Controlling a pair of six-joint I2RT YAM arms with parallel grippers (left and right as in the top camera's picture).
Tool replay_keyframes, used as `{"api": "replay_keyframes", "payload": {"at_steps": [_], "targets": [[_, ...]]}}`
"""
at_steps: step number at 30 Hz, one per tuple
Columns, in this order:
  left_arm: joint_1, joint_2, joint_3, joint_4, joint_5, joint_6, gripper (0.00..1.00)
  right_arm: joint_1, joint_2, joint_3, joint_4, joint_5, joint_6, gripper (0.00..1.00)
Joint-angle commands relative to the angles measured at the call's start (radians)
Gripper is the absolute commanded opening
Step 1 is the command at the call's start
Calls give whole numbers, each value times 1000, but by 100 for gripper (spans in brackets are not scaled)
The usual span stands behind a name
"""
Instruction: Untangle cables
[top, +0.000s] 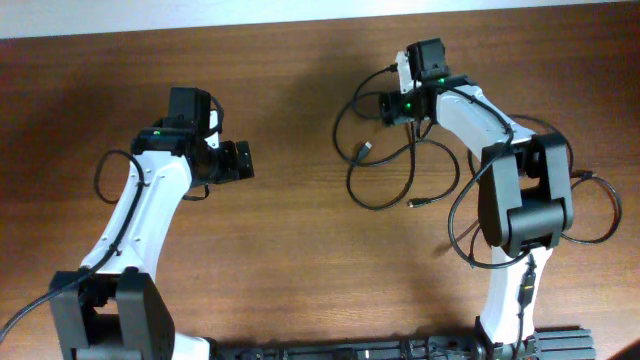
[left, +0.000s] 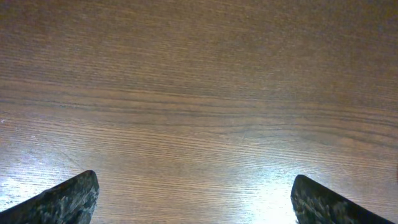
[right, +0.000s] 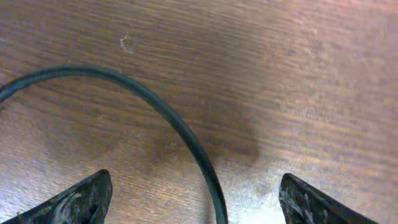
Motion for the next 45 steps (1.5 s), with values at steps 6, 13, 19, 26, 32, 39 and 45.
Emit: {"api": "replay_keyframes", "payload": {"at_steps": [6, 13, 19, 26, 32, 39, 45], "targets": [[2, -8, 2, 13, 8, -10, 99, 3, 21, 6, -26, 16, -114, 4], [2, -8, 2, 12, 43, -10, 99, 2, -565, 126, -138, -81, -51, 4], [2, -8, 2, 12, 45, -9, 99, -1, -921, 126, 2, 259, 48, 4], [2, -8, 2, 2, 45, -9, 99, -341, -726, 125, -282, 518, 485, 4], [2, -8, 2, 2, 45, -9, 99, -717, -432, 124, -579, -69, 539, 27], [2, -8, 2, 5, 46, -10, 99, -669, -257, 114, -721, -244, 341, 84], [2, -8, 2, 194, 353, 117, 99, -180, -257, 108, -727, -351, -47, 94]]}}
